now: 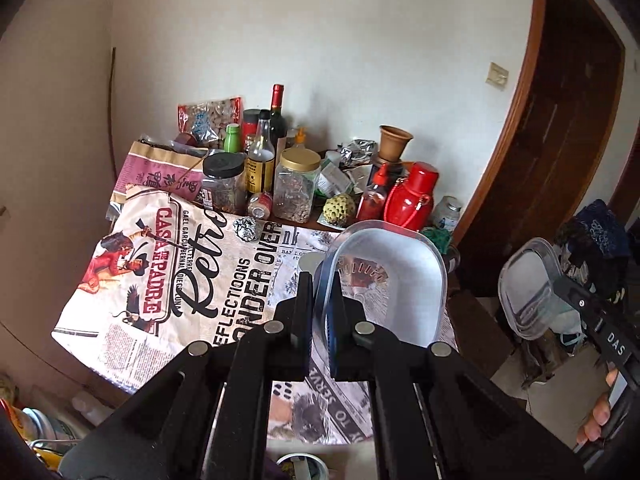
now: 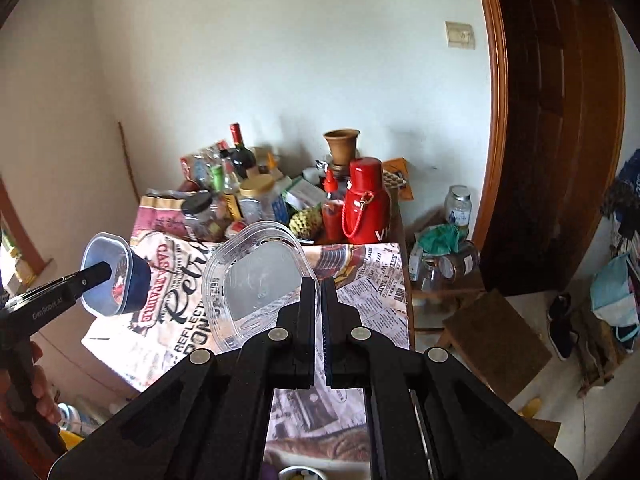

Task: Collect trash
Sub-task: 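Lift and carry the cup and clear container with both grippers toward the bucket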

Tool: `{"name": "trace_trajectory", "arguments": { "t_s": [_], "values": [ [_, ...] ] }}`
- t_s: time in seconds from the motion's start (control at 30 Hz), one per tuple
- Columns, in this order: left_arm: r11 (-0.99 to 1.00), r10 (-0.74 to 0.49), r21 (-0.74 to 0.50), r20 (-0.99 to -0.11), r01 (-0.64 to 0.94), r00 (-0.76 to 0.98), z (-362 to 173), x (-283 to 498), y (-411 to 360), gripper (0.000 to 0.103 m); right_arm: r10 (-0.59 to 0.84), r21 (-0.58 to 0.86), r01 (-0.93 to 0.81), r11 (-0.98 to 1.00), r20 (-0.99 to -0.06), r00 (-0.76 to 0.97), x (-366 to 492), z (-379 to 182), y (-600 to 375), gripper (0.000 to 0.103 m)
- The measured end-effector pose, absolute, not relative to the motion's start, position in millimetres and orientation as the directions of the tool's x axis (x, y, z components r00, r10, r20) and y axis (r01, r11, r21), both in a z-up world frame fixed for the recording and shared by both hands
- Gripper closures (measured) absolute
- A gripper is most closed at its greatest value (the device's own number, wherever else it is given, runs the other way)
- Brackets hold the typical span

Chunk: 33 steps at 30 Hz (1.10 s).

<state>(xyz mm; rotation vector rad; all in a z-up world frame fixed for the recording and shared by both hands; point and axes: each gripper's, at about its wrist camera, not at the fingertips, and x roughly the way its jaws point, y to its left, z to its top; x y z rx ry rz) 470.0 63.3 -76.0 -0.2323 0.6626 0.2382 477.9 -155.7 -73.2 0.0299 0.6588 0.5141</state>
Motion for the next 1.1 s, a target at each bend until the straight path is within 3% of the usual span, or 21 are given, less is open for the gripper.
{"name": "trace_trajectory", "arguments": {
  "t_s": [0.47,1.1],
  "values": [
    [0.977,0.069,-0.127,-0.563,-0.169,0.823,-47,373,62,0.099,0.419,0.177,-0.385,0.906,-0.518,0.746,379,-51,-150,0.1],
    [0.987,-0.077,-0.157,-0.688,-0.044,0.721,-102,238,98,0.099,0.295,0.171,-0.244,0.955,-0.652,0.698,237,-92,-126,0.1]
  ]
}}
